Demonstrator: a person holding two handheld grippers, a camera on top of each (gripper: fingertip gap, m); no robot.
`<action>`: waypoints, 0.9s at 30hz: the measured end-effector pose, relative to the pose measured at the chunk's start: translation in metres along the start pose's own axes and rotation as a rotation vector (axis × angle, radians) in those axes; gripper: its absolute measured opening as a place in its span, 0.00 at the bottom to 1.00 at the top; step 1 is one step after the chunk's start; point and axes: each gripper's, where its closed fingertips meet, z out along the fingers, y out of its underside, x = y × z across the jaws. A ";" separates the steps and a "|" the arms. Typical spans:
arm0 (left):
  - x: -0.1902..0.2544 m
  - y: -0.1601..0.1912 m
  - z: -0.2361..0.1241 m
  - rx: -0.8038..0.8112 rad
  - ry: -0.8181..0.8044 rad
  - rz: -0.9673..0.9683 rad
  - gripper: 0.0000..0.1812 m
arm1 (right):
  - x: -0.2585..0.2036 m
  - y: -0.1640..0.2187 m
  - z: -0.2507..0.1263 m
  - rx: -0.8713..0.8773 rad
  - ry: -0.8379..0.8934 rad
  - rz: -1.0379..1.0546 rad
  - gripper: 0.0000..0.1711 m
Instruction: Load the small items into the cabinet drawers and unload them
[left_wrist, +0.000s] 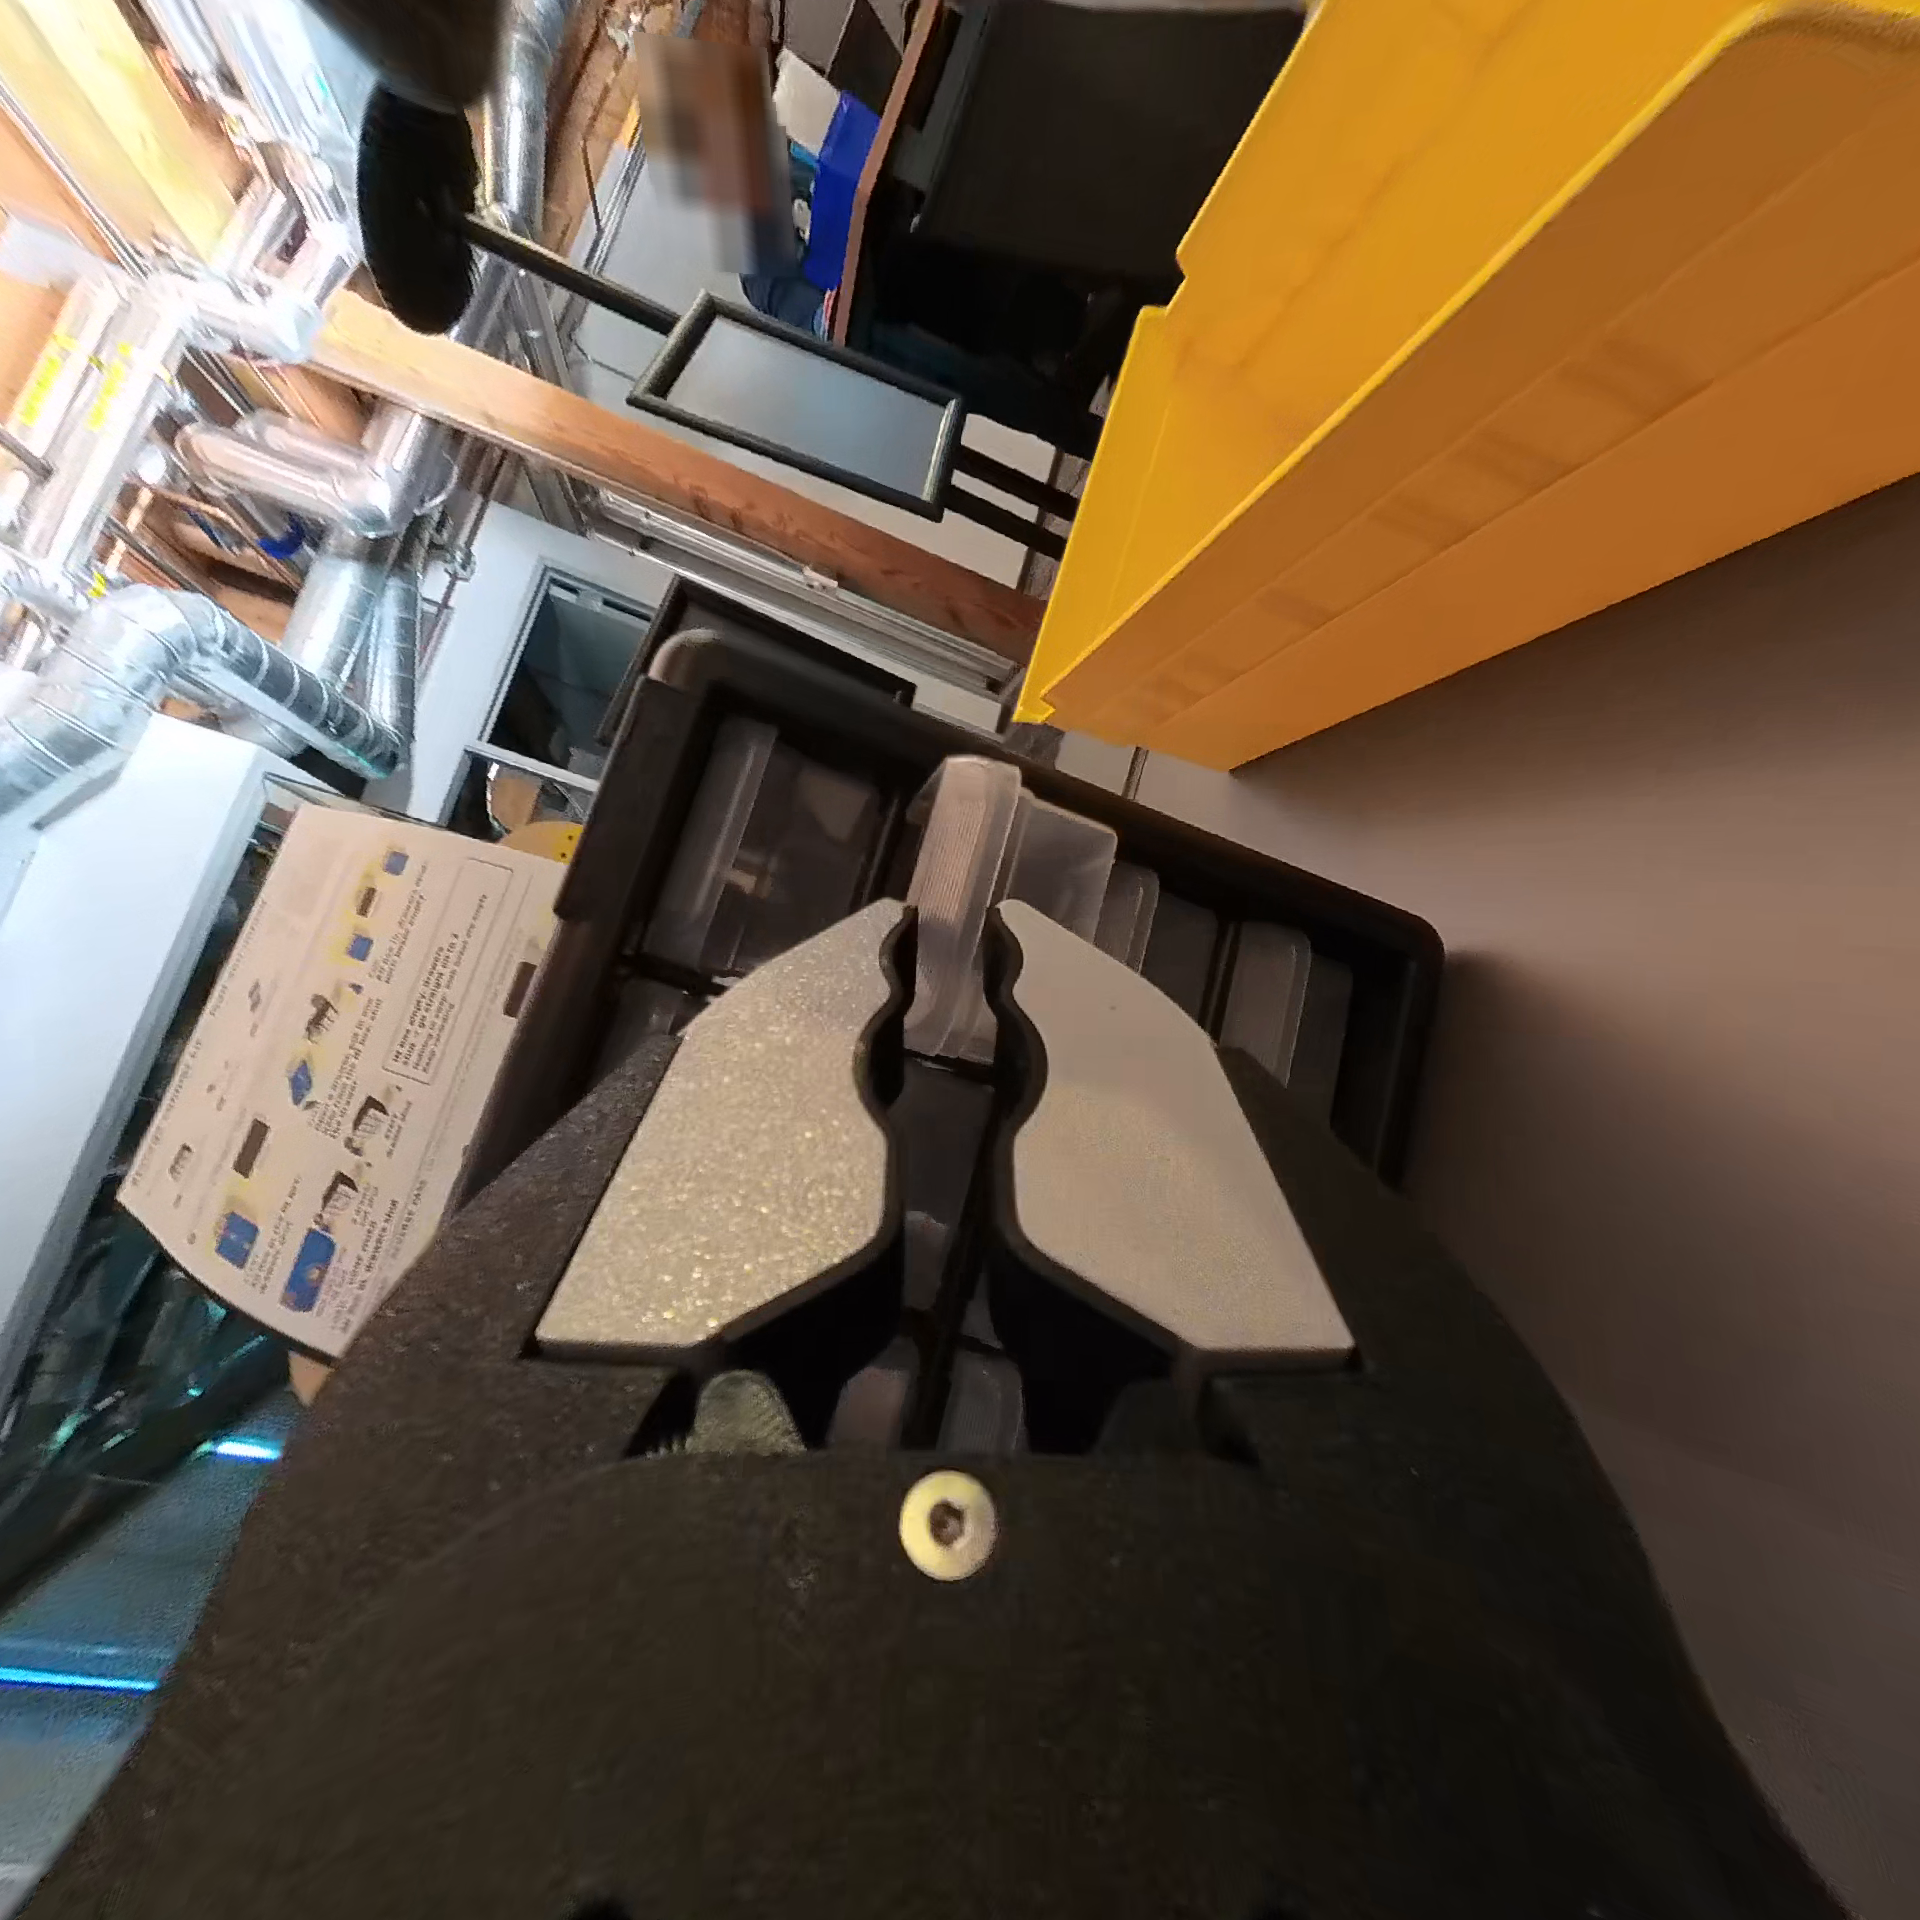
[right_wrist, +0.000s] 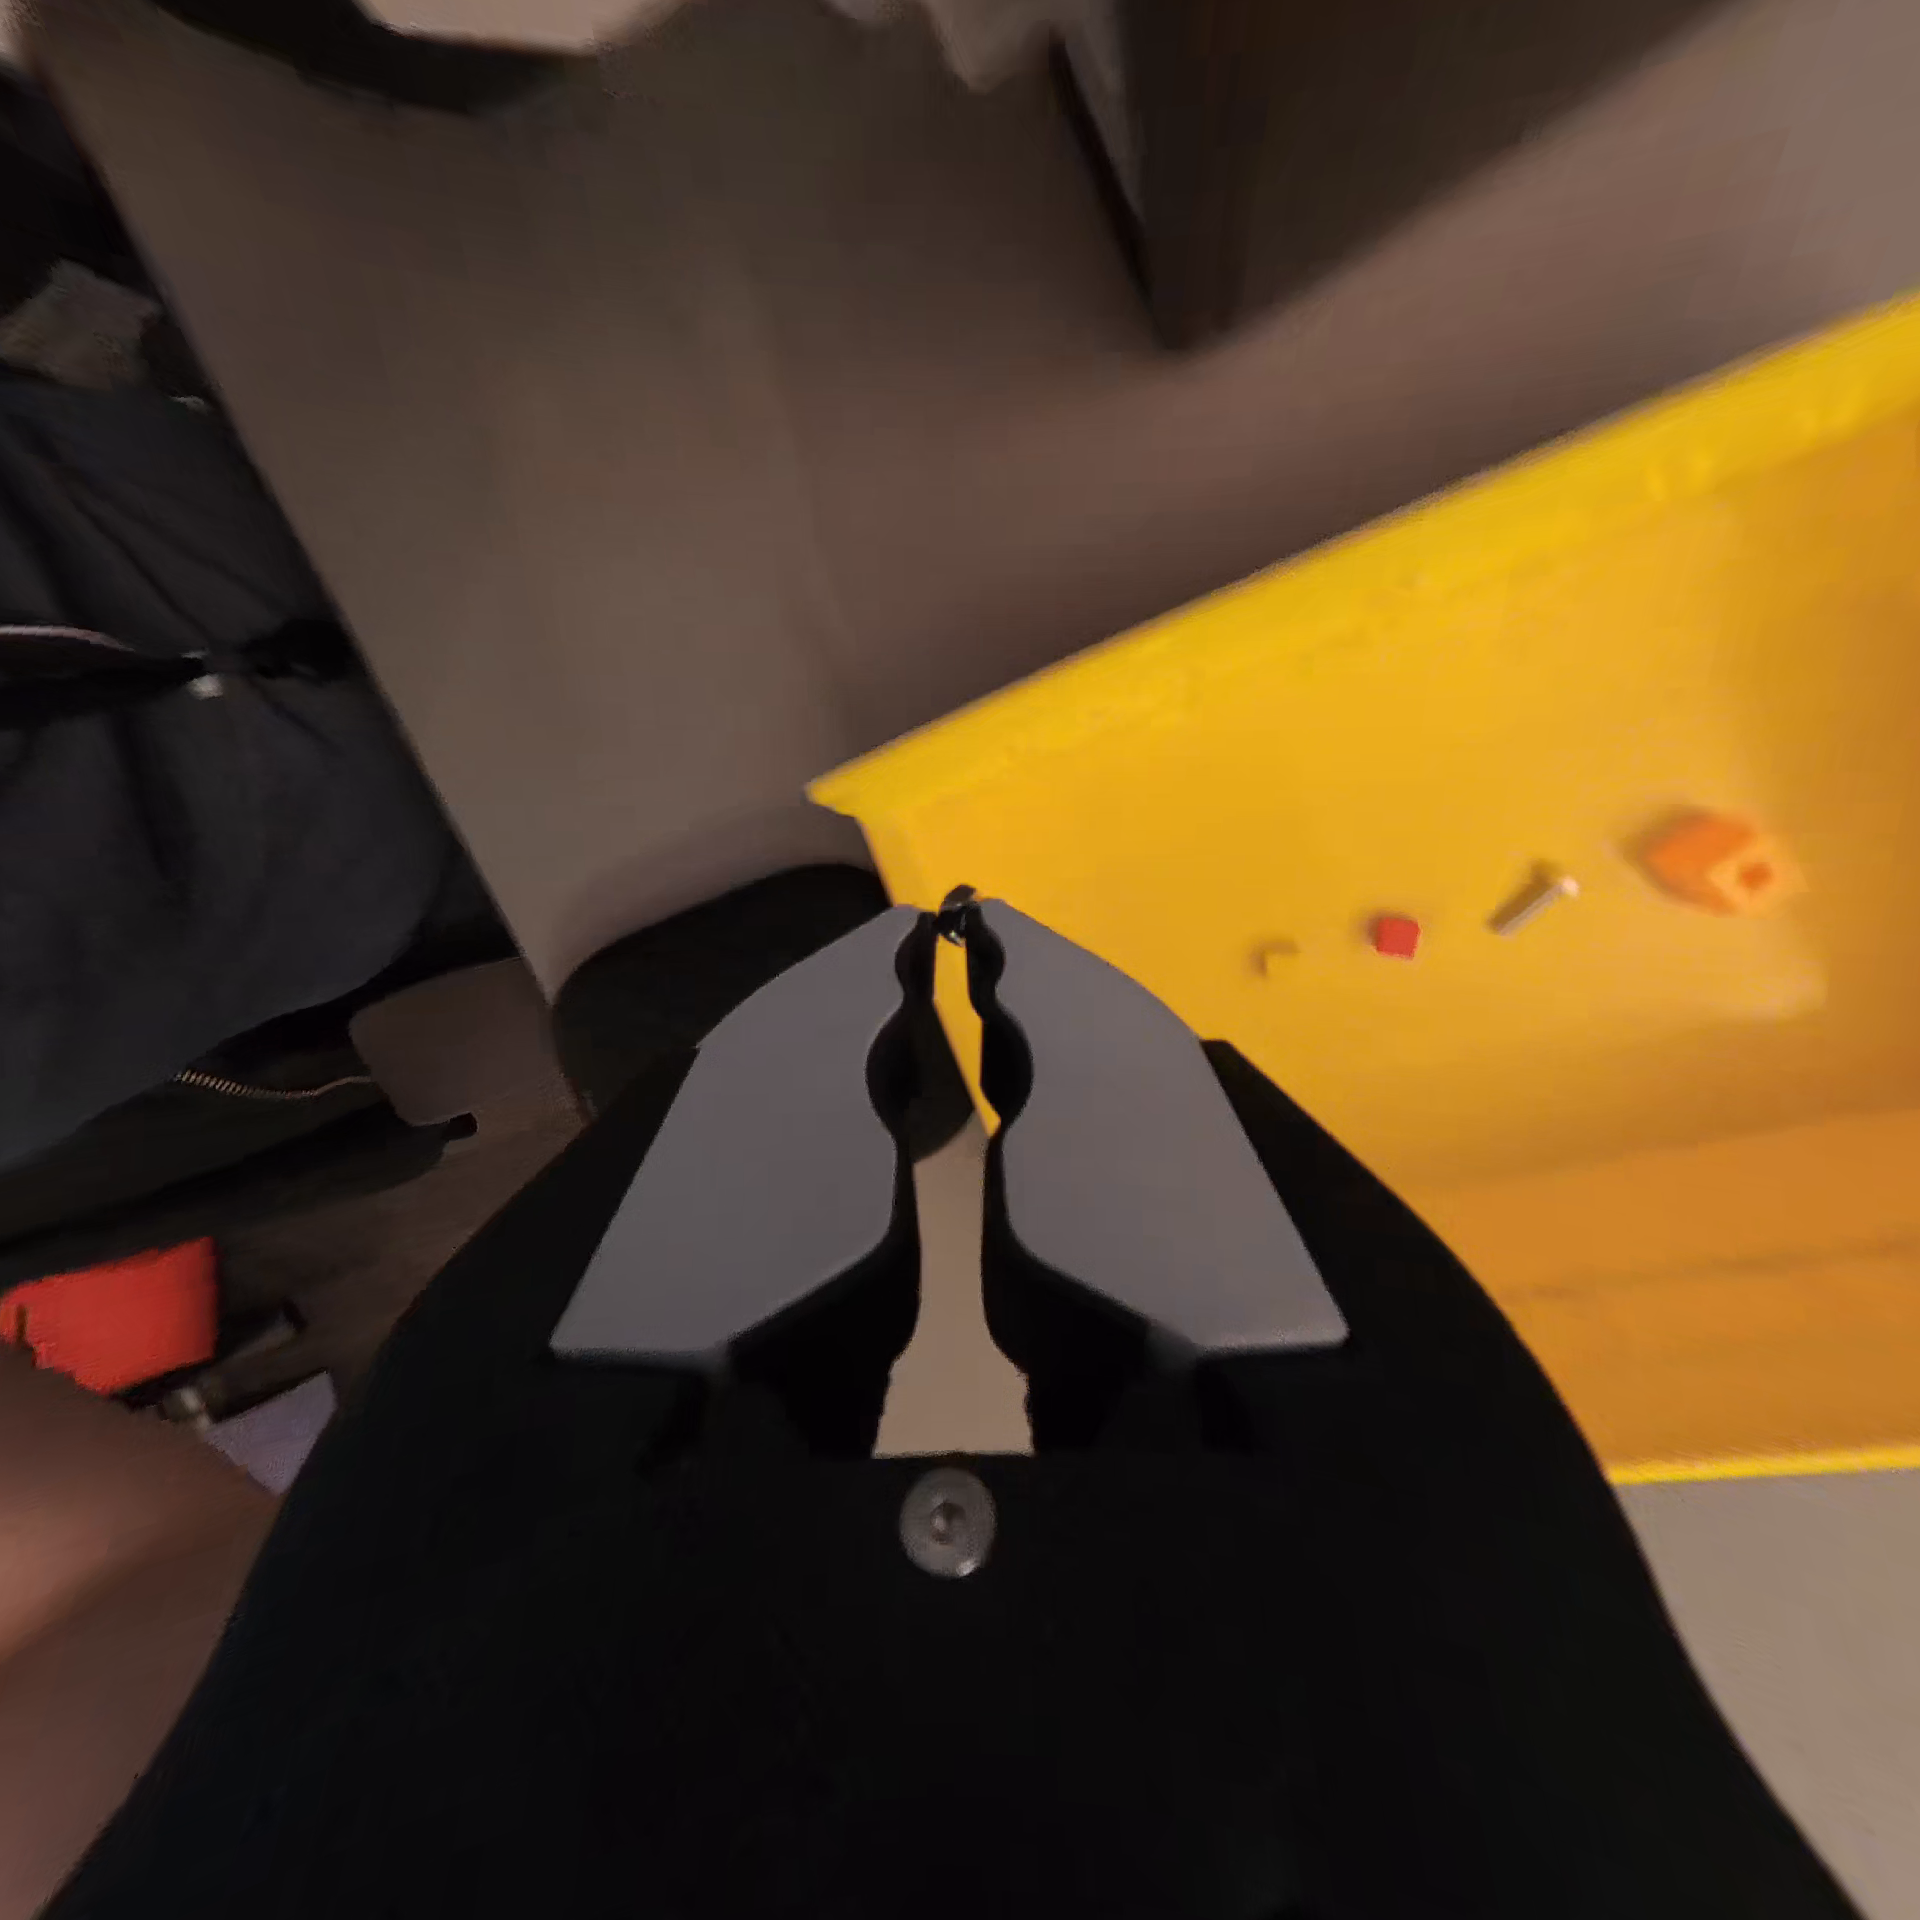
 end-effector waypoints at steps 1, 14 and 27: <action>-0.001 0.001 0.002 -0.008 0.006 -0.019 0.07 | 0.011 0.007 0.008 -0.009 0.017 0.042 0.04; -0.028 0.002 -0.017 0.027 -0.052 -0.245 0.14 | 0.076 0.085 0.088 -0.263 0.263 0.146 0.04; -0.048 -0.002 -0.069 0.043 -0.021 -0.447 0.10 | 0.080 0.083 0.093 -0.202 0.332 0.111 0.13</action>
